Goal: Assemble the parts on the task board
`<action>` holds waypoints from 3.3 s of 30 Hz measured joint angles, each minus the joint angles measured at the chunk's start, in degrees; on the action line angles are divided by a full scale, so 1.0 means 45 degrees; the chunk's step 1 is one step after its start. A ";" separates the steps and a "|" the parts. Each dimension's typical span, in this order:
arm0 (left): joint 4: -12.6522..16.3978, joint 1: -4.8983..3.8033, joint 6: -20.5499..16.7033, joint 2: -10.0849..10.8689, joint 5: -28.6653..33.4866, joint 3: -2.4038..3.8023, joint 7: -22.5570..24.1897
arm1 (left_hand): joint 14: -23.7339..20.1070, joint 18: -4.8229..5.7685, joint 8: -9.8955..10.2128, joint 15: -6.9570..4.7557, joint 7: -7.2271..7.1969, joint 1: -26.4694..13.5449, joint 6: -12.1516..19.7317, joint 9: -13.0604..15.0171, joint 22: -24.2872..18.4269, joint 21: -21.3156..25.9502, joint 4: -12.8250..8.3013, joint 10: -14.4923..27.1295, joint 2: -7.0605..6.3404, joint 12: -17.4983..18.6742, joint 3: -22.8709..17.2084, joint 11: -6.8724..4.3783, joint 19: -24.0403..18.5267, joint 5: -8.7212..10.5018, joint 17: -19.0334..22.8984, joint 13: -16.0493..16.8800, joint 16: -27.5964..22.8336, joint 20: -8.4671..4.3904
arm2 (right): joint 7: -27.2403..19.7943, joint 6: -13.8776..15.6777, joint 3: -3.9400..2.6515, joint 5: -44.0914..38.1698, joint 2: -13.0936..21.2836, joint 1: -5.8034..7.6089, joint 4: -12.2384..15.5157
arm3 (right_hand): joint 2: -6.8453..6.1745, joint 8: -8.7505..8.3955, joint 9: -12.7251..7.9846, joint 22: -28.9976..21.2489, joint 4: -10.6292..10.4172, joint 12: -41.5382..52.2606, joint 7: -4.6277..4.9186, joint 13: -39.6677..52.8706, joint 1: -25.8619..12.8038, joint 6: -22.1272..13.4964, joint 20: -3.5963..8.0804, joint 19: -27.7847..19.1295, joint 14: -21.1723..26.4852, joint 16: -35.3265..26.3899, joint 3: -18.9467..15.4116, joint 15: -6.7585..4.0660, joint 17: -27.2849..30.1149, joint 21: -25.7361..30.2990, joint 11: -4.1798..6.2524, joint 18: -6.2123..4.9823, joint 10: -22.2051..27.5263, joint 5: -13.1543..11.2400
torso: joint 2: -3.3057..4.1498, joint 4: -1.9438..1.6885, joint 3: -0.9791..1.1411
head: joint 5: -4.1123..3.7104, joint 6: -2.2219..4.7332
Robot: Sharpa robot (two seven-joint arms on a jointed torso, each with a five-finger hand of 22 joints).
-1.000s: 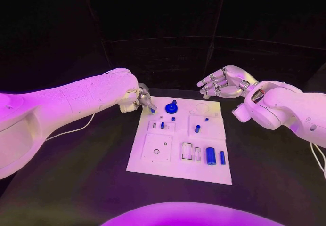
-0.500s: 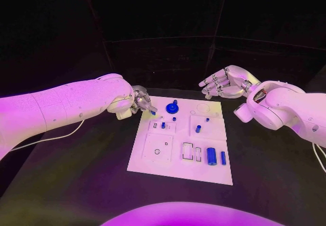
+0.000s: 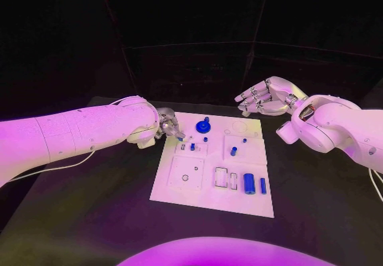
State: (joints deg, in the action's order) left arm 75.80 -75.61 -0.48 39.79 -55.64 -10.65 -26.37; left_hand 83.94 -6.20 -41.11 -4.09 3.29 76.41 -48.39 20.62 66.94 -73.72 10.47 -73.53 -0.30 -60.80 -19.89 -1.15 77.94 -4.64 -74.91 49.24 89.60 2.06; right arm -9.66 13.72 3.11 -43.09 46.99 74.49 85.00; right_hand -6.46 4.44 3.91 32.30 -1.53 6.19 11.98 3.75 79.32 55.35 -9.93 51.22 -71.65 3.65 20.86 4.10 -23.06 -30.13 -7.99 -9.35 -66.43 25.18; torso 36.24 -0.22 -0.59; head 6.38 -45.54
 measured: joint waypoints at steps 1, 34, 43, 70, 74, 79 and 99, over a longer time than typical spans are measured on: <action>0.0019 0.0004 -0.0012 -0.0015 -0.0128 -0.0025 -0.0002 | 0.0000 -0.0001 0.0000 0.0000 0.0000 -0.0015 0.0000 0.0001 0.0002 0.0000 -0.0010 -0.0018 -0.0020 0.0000 -0.0012 -0.0019 0.0000 0.0000 0.0000 0.0000 0.0000 0.0000 | 0.0000 -0.0002 0.0001 0.0000 -0.0004 0.0000 -0.0002 | 0.0000 0.0000 0.0000 0.0000 0.0000 0.0000 0.0000 0.0000 0.0000 0.0000 0.0000 0.0000 0.0000 0.0000 0.0000 0.0000 0.0000 0.0000 0.0000 -0.0001 0.0000 0.0000 | 0.0001 0.0007 0.0000 | 0.0004 -0.0013; 0.0225 0.0030 0.0391 -0.0273 -0.0892 -0.0441 -0.0374 | 0.0000 0.0000 -0.0049 0.0001 -0.0006 -0.0145 -0.0009 0.0082 0.0051 0.0001 -0.0153 -0.0016 -0.0143 0.0000 -0.0401 -0.0016 -0.0001 0.0097 0.0000 -0.0003 0.0000 0.0001 | -0.0002 -0.0023 0.0001 0.0000 -0.0087 -0.0001 0.0011 | 0.0053 0.0000 0.0000 -0.0010 0.0000 0.0000 0.0000 0.0000 -0.0053 0.0000 0.0000 0.0000 0.0000 0.0000 0.0000 0.0000 0.0045 0.0045 0.0000 -0.0001 0.0000 0.0000 | -0.0005 0.0009 0.0012 | 0.0044 -0.0062; 0.0228 0.0032 0.0341 -0.0293 -0.0884 -0.0448 -0.0399 | 0.0000 -0.0001 -0.0048 0.0002 -0.0005 -0.0149 -0.0009 0.0089 0.0050 0.0002 -0.0120 -0.0015 -0.0146 0.0000 -0.0438 -0.0015 -0.0001 0.0101 0.0000 -0.0003 0.0000 0.0001 | -0.0004 -0.0025 0.0001 0.0000 -0.0092 -0.0001 0.0013 | 0.0053 0.0000 0.0000 -0.0009 0.0000 0.0000 0.0000 0.0000 -0.0053 0.0000 0.0000 0.0000 0.0000 0.0000 0.0000 0.0000 0.0063 0.0044 0.0000 -0.0001 0.0000 0.0000 | -0.0004 0.0009 0.0011 | 0.0010 -0.0085; 0.0217 0.0071 0.0342 -0.0392 -0.0834 -0.0464 -0.0520 | 0.0000 0.0000 -0.0086 0.0002 -0.0004 -0.0286 -0.0010 0.0554 0.0047 0.0003 -0.0100 -0.0066 -0.0248 -0.0006 -0.0488 -0.0065 -0.0002 0.0038 0.0001 -0.0005 0.0000 0.0001 | -0.0009 -0.0037 0.0001 -0.0001 -0.0127 -0.0001 0.0004 | 0.0052 0.0000 0.0000 -0.0007 0.0000 0.0000 0.0000 0.0000 -0.0052 0.0000 0.0000 0.0000 0.0000 0.0000 0.0000 0.0000 0.0061 0.0044 0.0000 0.0001 0.0000 0.0000 | 0.0002 0.0016 0.0010 | -0.0001 -0.0144; 0.0219 0.0066 0.0352 -0.0402 -0.0831 -0.0464 -0.0531 | 0.0000 -0.0001 -0.0085 0.0002 -0.0004 -0.0285 -0.0010 0.0555 0.0047 0.0003 -0.0102 -0.0065 -0.0247 -0.0047 -0.0489 -0.0064 -0.0002 0.0039 0.0000 -0.0005 0.0000 0.0002 | -0.0009 -0.0038 0.0001 -0.0001 -0.0132 -0.0001 0.0002 | 0.0052 0.0000 0.0000 -0.0007 0.0000 0.0000 0.0000 0.0000 -0.0052 0.0000 0.0000 0.0000 0.0000 0.0000 0.0000 0.0000 0.0060 0.0044 0.0000 0.0000 0.0000 0.0000 | 0.0002 0.0015 0.0010 | -0.0010 -0.0146; 0.0208 0.0060 0.0391 -0.0415 -0.0830 -0.0462 -0.0563 | 0.0000 0.0000 -0.0081 0.0002 -0.0005 -0.0284 -0.0010 0.0556 0.0047 0.0003 -0.0114 -0.0063 -0.0247 -0.0047 -0.0575 -0.0062 -0.0002 0.0047 0.0000 -0.0005 0.0000 0.0002 | -0.0010 -0.0041 0.0001 -0.0001 -0.0134 -0.0001 0.0002 | 0.0052 0.0000 0.0000 -0.0007 0.0000 0.0000 0.0000 0.0000 -0.0052 0.0000 0.0000 0.0000 0.0000 0.0000 0.0000 0.0000 0.0060 0.0044 0.0000 0.0000 0.0000 0.0000 | 0.0000 0.0015 0.0011 | -0.0015 -0.0154; 0.0038 0.0066 0.0726 -0.0528 -0.0628 -0.0475 -0.0776 | 0.0001 0.0000 -0.0289 -0.0092 -0.0279 -0.1593 -0.0466 0.1489 0.0180 -0.0063 -0.0160 -0.0224 -0.1035 -0.0047 -0.0611 -0.0225 0.0081 0.0044 0.0000 0.0014 0.0000 -0.0081 | -0.0011 -0.0052 0.0001 -0.0001 -0.0134 -0.0001 0.0008 | 0.0052 0.0000 0.0000 -0.0006 0.0044 0.0000 0.0000 0.0001 -0.0052 0.0000 0.0000 0.0000 0.0000 0.0000 0.0044 0.0000 0.0107 0.0044 0.0000 -0.0001 0.0000 0.0000 | -0.0001 0.0009 0.0010 | -0.0028 -0.0203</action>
State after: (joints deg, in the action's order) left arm 75.97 -75.31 2.78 37.42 -58.46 -12.78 -29.86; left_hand 83.94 -6.20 -42.41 -4.50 2.03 69.25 -50.49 27.32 67.75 -74.00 9.75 -74.54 -4.96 -61.01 -22.64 -2.17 78.30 -4.45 -74.91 49.30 89.60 1.70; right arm -9.71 13.48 3.11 -43.09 46.38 74.49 85.04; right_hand -6.23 4.44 3.91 32.27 -1.33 6.19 11.98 3.76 79.09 55.35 -9.93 51.22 -71.65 3.65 21.06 4.10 -22.58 -29.93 -7.99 -9.35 -66.43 25.18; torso 36.23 -0.18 -0.55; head 6.26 -46.46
